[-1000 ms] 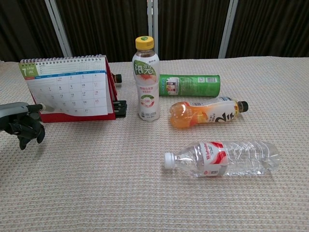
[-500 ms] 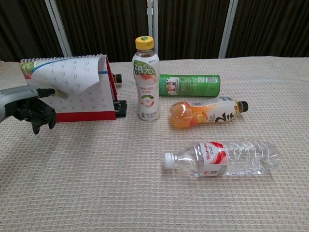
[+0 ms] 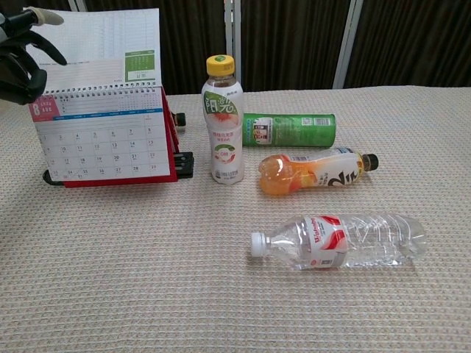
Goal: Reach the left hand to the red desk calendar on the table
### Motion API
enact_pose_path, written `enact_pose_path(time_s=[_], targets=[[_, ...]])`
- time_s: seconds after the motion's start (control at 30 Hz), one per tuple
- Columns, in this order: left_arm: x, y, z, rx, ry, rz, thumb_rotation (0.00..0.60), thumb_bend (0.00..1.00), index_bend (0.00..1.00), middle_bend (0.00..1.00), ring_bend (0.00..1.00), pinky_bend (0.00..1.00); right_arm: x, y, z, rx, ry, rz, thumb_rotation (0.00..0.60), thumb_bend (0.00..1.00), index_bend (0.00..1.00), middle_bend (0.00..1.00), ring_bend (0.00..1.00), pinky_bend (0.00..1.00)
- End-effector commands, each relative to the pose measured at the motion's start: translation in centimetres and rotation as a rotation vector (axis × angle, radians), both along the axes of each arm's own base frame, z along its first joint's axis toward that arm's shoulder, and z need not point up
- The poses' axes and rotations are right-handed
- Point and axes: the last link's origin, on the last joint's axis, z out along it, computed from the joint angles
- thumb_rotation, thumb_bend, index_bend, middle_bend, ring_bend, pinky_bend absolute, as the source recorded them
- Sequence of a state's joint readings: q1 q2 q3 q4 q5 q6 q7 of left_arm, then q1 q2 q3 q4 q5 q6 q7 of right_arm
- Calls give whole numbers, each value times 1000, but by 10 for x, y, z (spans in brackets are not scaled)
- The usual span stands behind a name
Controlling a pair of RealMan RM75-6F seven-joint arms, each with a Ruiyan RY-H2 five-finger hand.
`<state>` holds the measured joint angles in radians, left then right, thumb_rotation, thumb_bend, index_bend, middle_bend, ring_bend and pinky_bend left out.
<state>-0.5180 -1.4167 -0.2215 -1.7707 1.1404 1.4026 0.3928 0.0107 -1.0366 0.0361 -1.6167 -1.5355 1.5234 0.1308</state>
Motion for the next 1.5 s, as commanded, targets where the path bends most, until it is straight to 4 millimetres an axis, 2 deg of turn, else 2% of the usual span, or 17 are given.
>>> enact_pose_path(time_s=[0.03, 0.2, 0.37, 0.63, 1.13, 1.3, 1.5], targets=[[-4, 7, 8, -14, 38, 25, 600, 408, 0, 54, 185, 211, -1, -1, 0, 0, 0, -4, 600, 0, 0, 0, 0, 0], [-11, 17, 8, -66, 91, 68, 600, 166, 0, 0, 66, 108, -3, -2, -1, 4, 4, -13, 600, 0, 0, 0, 0, 0], [-21, 33, 8, -147, 107, 136, 600, 67, 0, 0, 29, 66, -7, -5, -3, 6, 9, -28, 600, 0, 0, 0, 0, 0], [-34, 45, 1, -224, 110, 197, 600, 49, 0, 0, 29, 69, -9, -6, -4, 8, 11, -38, 600, 0, 0, 0, 0, 0], [-42, 48, -9, -278, 105, 218, 600, 51, 0, 0, 63, 91, -9, -6, -4, 9, 10, -35, 600, 0, 0, 0, 0, 0], [-42, 46, -4, -247, 80, 208, 600, 59, 0, 0, 63, 91, -7, -4, -4, 10, 9, -29, 600, 0, 0, 0, 0, 0], [-41, 31, 18, -143, 12, 143, 600, 66, 0, 0, 44, 86, -3, -2, -5, 9, 9, -12, 600, 0, 0, 0, 0, 0]])
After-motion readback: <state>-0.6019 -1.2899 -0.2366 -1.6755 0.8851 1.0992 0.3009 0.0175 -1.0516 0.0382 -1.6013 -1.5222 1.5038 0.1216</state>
